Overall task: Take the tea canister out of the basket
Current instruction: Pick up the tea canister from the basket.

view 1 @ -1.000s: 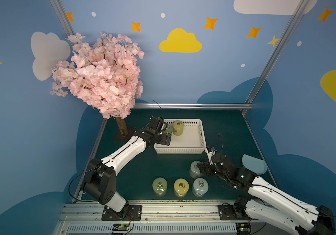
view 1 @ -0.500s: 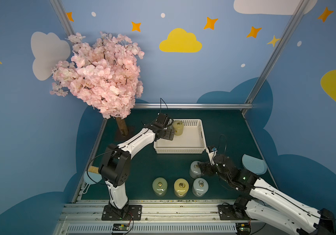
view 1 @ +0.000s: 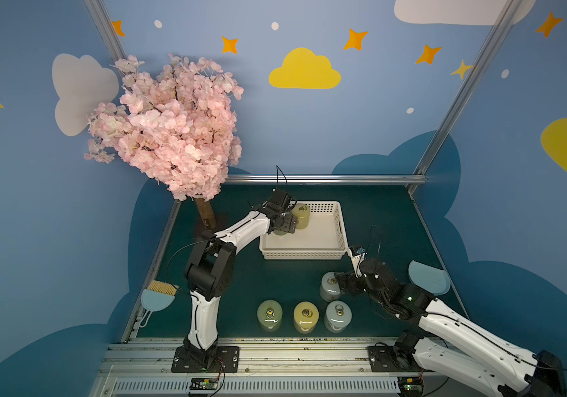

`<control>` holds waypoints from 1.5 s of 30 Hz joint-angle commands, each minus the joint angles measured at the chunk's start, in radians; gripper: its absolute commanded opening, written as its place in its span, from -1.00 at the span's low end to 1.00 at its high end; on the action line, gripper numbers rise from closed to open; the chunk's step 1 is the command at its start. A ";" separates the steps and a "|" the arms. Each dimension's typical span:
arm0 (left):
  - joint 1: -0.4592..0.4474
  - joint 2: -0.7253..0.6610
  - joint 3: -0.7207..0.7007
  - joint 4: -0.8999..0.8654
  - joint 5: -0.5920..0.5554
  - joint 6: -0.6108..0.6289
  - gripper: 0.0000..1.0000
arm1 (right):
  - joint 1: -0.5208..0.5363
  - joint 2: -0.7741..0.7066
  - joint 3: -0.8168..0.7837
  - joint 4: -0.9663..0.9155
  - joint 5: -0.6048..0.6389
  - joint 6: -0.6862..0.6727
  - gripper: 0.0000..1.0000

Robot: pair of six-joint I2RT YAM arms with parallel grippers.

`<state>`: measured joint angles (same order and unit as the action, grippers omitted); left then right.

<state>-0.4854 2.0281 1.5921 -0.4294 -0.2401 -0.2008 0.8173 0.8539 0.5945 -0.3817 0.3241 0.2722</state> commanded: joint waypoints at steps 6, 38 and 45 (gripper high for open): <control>0.012 0.066 0.080 -0.004 -0.004 0.024 1.00 | -0.024 0.002 -0.012 0.023 -0.014 -0.010 0.97; 0.036 0.152 0.163 -0.017 0.041 0.031 0.60 | -0.074 0.022 -0.013 0.039 -0.067 -0.013 0.96; 0.036 0.140 0.160 -0.019 0.042 0.031 0.36 | -0.075 0.017 -0.013 0.034 -0.071 -0.012 0.97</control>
<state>-0.4534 2.1880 1.7336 -0.4282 -0.2096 -0.1791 0.7475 0.8719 0.5831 -0.3618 0.2611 0.2646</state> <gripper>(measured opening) 0.822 0.984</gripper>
